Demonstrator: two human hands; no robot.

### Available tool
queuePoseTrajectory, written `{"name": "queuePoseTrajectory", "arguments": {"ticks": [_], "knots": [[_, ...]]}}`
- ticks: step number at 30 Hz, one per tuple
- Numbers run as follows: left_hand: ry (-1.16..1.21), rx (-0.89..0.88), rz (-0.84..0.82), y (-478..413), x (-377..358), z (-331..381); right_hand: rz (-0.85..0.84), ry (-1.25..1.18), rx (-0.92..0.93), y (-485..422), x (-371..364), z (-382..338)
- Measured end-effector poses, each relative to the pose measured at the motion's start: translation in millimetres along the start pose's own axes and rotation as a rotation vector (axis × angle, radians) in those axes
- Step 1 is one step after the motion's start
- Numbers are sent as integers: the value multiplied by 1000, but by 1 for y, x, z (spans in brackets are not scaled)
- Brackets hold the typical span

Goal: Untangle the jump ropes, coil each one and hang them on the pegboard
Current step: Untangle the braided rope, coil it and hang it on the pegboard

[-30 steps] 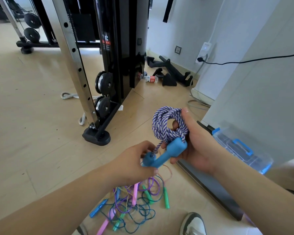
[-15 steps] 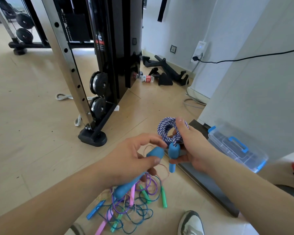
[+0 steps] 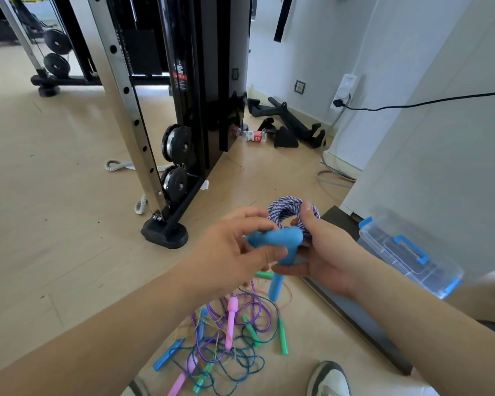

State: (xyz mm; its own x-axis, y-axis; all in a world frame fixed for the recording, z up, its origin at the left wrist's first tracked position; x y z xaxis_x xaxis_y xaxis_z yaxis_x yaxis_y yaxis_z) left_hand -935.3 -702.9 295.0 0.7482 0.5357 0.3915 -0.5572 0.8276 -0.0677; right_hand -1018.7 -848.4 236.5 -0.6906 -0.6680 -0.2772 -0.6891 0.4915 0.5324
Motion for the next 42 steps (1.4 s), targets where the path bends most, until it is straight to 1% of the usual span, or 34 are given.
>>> {"name": "queuePoseTrajectory", "arguments": {"ticks": [1, 2, 3, 4, 6, 8, 12, 15, 20, 24, 26, 29, 32, 34, 37, 39, 42], "knots": [[-116, -52, 14, -2, 5, 2, -15, 30, 14, 1, -2, -1], [-302, -94, -2, -4, 8, 4, -20, 68, 29, 4, -4, -3], [-478, -111, -32, -5, 8, 2, -16, 112, 45, 5, -6, -3], [-608, -83, -60, -5, 7, -3, -15, 144, 57, 7, -8, -2], [-728, 19, -104, -5, 3, -13, -49, 154, 50, 9, -16, 2], [-813, 94, -140, -5, -4, -22, -88, 97, 15, 9, -25, 7], [-797, 177, -194, -5, -5, -31, -148, -28, -20, 8, -29, 7], [-811, 155, -221, -2, -9, -23, -158, -45, -6, 7, -31, 8], [-838, 163, -117, -7, -5, -17, -85, 51, 64, 7, -37, 4], [-835, 168, -158, -10, -7, -19, 29, 178, 107, 7, -33, 1], [-795, 175, -178, -11, -7, -18, 52, 205, 145, 6, -31, 1], [-711, 191, -166, -14, -4, -16, 70, 121, 193, 5, -30, 2], [-713, 203, -197, -15, -3, -20, 37, 28, 214, 6, -32, 4], [-717, 218, -213, -16, -4, -25, 7, 56, 270, 8, -36, 3], [-744, 200, -236, -16, -5, -24, 50, 157, 346, 5, -35, 0], [-795, 184, -267, -15, -6, -23, 71, 203, 354, 3, -33, 2], [-850, 218, -353, -9, -9, -28, 31, 335, 416, 4, -37, 1]]}}
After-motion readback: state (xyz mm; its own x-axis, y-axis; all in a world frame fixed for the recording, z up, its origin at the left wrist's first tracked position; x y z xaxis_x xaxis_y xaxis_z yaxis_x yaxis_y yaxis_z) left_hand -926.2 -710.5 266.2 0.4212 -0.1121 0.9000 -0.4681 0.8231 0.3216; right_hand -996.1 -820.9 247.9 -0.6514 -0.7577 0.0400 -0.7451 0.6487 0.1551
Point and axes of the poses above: each hand's wrist, its own y-axis away from the middle knuckle, its own x-axis out of the back of the hand, z = x × y, the point moved 8 cm from there along -y, towards the middle knuckle, and after that the axes turned 7 degrees about -y, right-handed, at the moved point
